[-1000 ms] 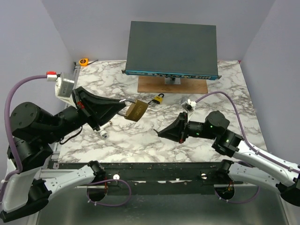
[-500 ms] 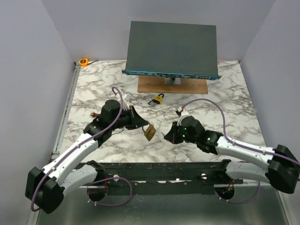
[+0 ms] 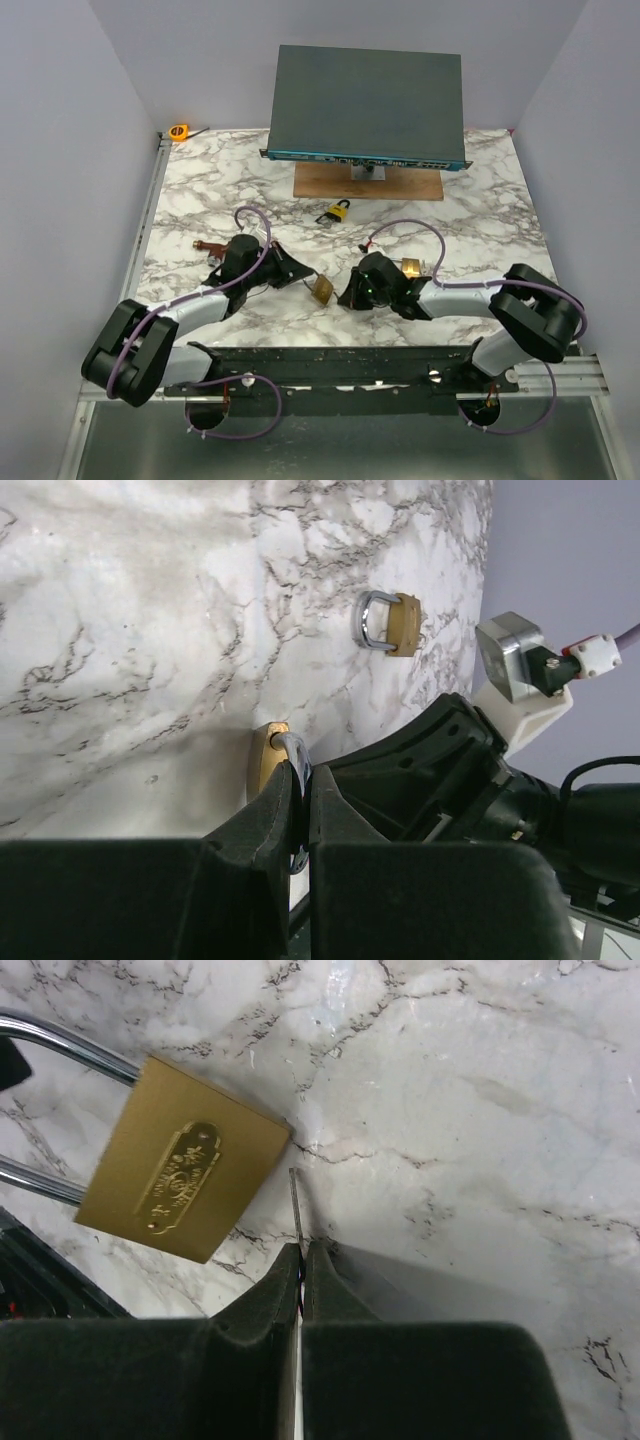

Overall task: Lock with the key
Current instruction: Place the lock at the center of the board.

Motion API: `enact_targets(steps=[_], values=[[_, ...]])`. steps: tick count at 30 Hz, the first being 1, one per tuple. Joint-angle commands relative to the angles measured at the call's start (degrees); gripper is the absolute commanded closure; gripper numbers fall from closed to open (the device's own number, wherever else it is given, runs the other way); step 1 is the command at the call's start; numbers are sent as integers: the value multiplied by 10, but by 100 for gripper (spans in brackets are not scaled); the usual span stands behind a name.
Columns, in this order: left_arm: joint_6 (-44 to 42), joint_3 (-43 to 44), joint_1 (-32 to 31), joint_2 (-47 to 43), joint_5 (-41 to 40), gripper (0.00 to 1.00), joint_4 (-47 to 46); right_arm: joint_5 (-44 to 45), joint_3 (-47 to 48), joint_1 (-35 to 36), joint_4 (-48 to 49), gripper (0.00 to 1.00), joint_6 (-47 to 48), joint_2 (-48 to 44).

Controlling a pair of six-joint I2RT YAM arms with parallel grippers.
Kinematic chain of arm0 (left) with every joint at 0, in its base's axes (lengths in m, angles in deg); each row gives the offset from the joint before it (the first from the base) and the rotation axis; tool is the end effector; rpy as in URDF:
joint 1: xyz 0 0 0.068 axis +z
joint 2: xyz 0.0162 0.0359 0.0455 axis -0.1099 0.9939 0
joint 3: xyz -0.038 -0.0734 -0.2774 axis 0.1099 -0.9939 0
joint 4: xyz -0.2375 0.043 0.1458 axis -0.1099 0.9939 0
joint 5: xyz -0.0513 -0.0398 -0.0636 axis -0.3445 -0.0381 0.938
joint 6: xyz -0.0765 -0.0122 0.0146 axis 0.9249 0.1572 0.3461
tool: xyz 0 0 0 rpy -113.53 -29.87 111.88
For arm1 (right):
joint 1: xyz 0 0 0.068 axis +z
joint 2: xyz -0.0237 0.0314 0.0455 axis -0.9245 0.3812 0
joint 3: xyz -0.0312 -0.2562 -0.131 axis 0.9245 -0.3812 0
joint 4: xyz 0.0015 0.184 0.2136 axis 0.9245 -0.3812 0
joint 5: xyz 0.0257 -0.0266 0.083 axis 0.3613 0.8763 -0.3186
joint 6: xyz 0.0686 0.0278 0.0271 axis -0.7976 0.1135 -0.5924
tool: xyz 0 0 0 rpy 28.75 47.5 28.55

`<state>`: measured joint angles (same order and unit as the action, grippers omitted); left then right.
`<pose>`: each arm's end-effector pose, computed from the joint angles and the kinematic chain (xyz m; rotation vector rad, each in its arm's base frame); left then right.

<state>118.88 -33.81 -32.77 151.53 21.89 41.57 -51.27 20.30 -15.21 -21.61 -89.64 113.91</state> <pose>0.2252 -0.1440 0.1518 -0.3997 2.2617 -1.3420 0.1867 0.2420 0.1122 -0.1230 2.4952 0.8101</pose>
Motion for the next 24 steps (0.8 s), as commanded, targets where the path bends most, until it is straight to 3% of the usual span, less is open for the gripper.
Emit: enact_targets(steps=[1,3,7,9,11,12,17,20,24], values=[[39,-11,4,13,5,100,-125,16,7,0,21,94,-21,20],[36,-16,5,14,3,100,-119,26,7,0,18,88,-19,15],[20,-13,5,9,-1,100,-70,39,18,0,-6,60,-6,8],[3,-8,6,-5,-20,94,-23,45,22,0,-15,50,-1,0],[-15,4,6,-22,-44,76,39,56,25,0,-28,43,2,-11],[-26,12,6,-28,-54,72,69,63,27,0,-35,39,4,-17],[-54,25,6,-63,-95,46,154,101,47,0,-67,32,10,-37],[-61,27,6,-94,-105,38,170,165,71,0,-75,27,2,-42],[-93,73,6,-138,-147,30,267,277,159,0,-109,22,22,23]])
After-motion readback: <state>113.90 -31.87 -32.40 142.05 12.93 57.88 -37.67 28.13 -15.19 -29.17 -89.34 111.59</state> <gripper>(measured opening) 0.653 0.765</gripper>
